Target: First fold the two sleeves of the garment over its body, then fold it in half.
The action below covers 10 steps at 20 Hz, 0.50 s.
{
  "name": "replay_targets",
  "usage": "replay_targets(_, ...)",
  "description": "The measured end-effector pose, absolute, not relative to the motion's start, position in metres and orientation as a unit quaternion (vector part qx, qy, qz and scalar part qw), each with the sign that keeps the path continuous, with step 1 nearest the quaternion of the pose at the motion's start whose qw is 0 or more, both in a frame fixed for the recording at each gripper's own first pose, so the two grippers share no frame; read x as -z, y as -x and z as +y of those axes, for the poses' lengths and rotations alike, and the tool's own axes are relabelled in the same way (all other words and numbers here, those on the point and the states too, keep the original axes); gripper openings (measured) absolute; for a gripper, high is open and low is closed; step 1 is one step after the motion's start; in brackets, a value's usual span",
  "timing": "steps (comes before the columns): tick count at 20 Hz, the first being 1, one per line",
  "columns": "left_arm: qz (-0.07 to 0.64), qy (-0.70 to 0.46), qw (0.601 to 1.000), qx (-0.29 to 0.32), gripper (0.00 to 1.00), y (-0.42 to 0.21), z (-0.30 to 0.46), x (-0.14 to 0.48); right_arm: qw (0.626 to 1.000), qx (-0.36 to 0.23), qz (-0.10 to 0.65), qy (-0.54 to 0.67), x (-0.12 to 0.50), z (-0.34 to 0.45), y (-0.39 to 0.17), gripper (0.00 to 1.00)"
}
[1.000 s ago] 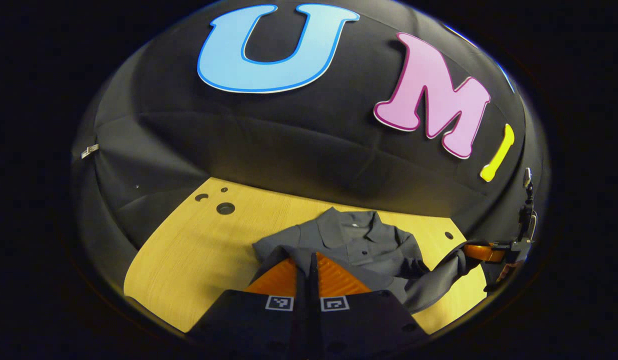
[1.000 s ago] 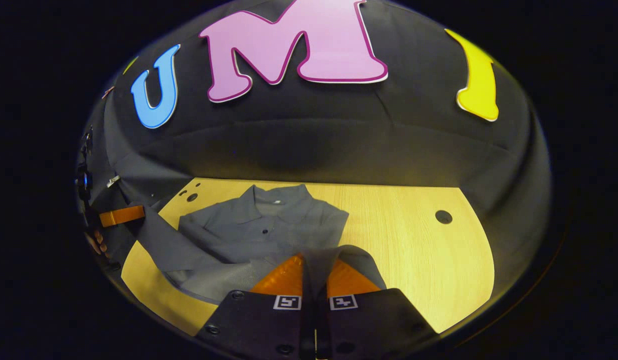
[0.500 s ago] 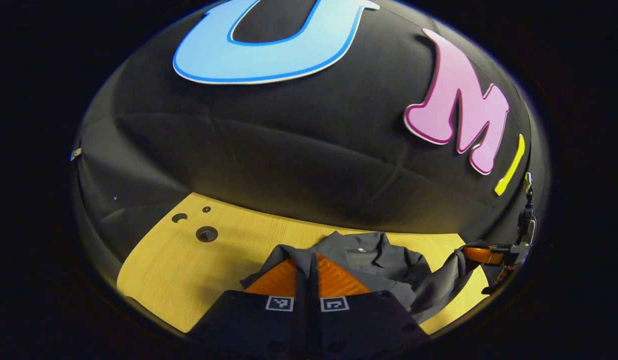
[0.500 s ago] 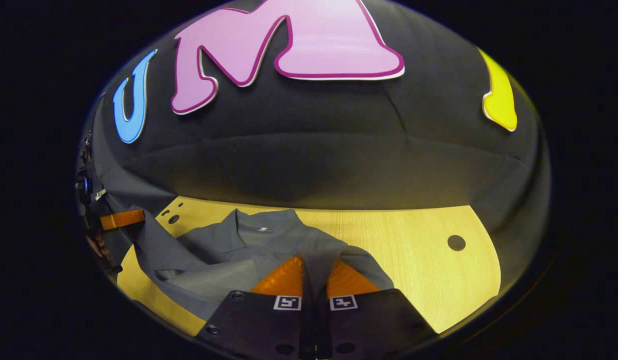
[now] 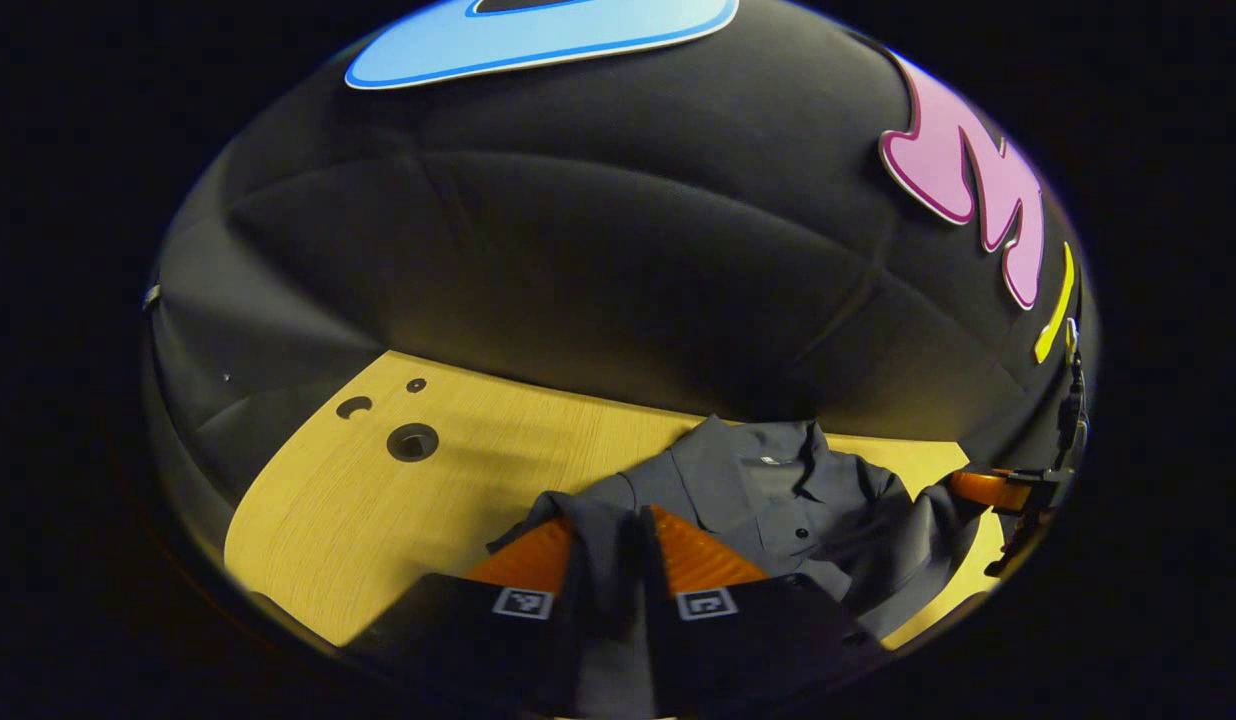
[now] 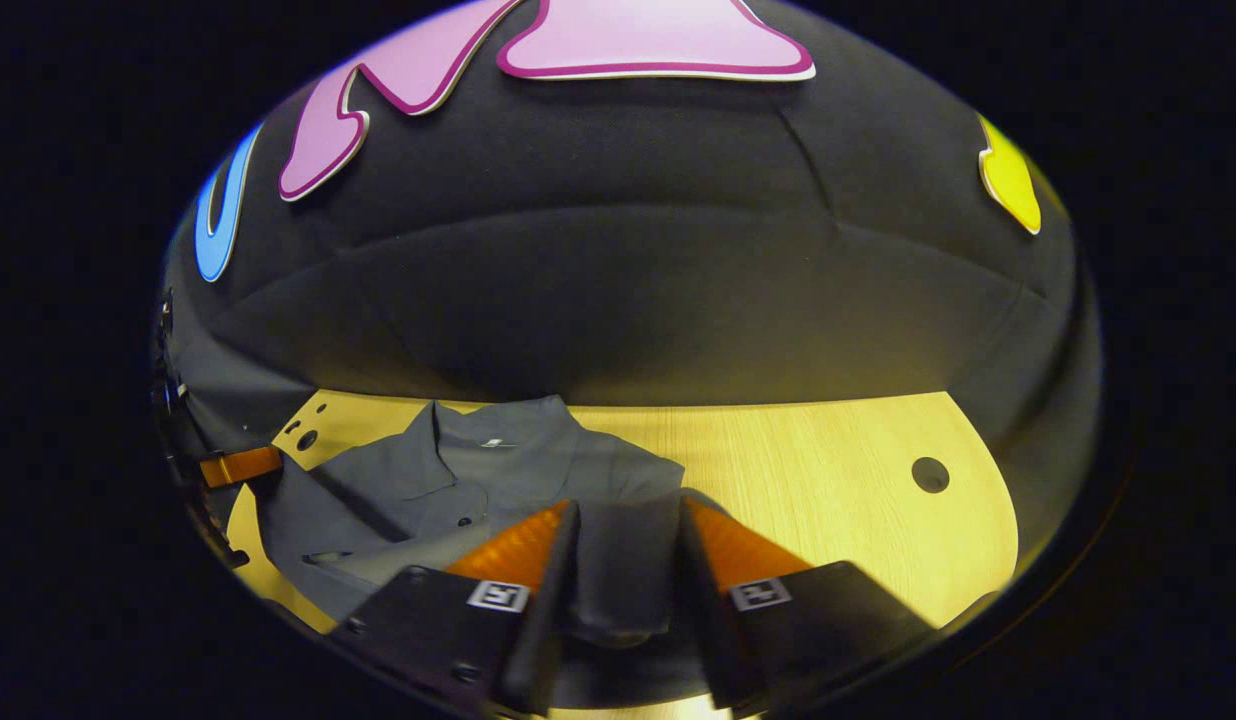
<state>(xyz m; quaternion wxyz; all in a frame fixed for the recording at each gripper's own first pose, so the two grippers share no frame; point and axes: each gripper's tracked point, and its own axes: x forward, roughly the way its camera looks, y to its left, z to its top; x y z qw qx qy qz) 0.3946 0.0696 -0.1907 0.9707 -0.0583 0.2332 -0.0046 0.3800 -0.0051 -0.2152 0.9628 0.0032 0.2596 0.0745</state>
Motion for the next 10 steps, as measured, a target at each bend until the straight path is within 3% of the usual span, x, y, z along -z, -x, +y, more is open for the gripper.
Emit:
replay_targets(2,0.208,0.043,0.977,-0.012,0.62,-0.393,0.079,0.169,0.966,-0.064,0.249,-0.011,0.2,-0.016,-0.377,0.76)
replay_targets(3,0.192,0.031,0.981,-0.019,0.78,-0.39,0.084,0.155,0.968,-0.056,0.242,-0.015,0.191,-0.024,-0.375,0.91)
replay_targets(4,0.178,0.02,0.984,-0.024,0.94,-0.386,0.086,0.141,0.97,-0.052,0.235,-0.018,0.182,-0.03,-0.373,0.93)
replay_targets(6,0.162,0.003,0.986,-0.028,0.96,-0.37,0.086,0.114,0.975,-0.037,0.217,-0.015,0.162,-0.044,-0.363,1.0)
replay_targets(10,0.126,-0.001,0.991,-0.044,0.96,-0.324,0.078,0.065,0.983,-0.024,0.18,0.009,0.126,-0.071,-0.327,0.99)
